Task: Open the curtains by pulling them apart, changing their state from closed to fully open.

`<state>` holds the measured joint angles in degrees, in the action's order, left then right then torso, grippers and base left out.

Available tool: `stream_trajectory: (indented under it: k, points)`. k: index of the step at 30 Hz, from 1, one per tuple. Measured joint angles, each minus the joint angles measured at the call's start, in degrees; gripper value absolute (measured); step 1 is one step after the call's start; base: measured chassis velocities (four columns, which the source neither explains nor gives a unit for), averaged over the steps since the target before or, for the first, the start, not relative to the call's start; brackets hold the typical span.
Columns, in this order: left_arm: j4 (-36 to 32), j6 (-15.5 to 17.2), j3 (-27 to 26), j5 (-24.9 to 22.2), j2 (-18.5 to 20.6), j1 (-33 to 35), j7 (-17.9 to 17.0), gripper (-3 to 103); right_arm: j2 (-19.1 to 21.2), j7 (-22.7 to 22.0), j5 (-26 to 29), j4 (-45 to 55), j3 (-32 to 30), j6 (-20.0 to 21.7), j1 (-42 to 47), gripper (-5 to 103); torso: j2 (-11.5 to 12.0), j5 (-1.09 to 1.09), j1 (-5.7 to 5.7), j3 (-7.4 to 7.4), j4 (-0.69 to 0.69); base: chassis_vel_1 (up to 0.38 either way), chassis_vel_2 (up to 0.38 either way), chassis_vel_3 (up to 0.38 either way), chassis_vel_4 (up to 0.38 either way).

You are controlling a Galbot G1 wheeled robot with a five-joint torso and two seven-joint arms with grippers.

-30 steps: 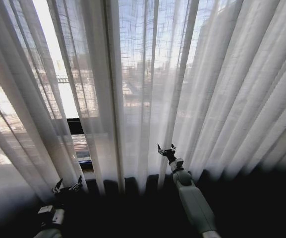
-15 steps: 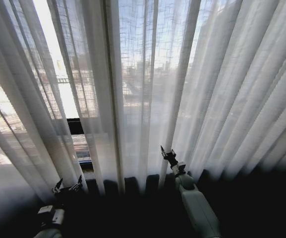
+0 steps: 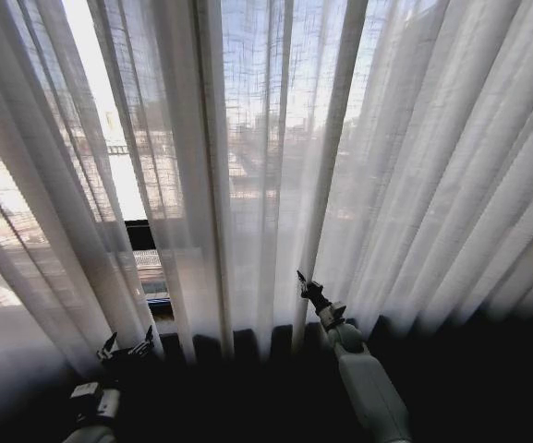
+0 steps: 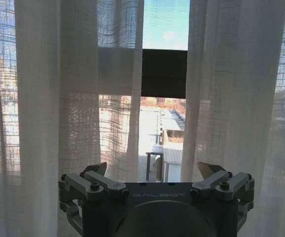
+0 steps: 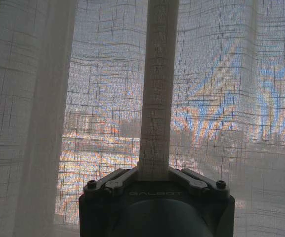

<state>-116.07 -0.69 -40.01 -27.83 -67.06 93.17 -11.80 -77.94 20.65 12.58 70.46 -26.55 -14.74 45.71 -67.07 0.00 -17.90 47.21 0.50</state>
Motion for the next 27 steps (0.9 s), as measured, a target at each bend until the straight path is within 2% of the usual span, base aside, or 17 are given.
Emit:
stream_trajectory:
  k: [8, 14, 27]
  points:
    - [0.00, 0.00, 0.00, 0.00, 0.00, 0.00, 0.00, 100, 0.34, 0.28, -0.01, -0.05, -0.04, 0.16, -0.12, 0, 0.00, 0.00, 0.00, 0.00, -0.01, -0.060, -0.067, 0.071, 0.057]
    - [0.00, 0.00, 0.00, 0.00, 0.00, 0.00, 0.00, 100, 0.61, 0.90, -0.02, 0.31, -0.19, 0.20, 0.14, 0, 0.00, 0.01, 0.00, 0.00, 0.02, -0.174, -0.225, 0.199, 0.199]
    - [0.00, 0.00, 0.01, 0.00, 0.00, 0.00, 0.00, 100, 0.55, 2.17, -0.02, 0.29, -0.41, 0.21, 0.01, 0, 0.00, 0.00, 0.00, 0.00, 0.01, -0.304, -0.298, 0.309, 0.307]
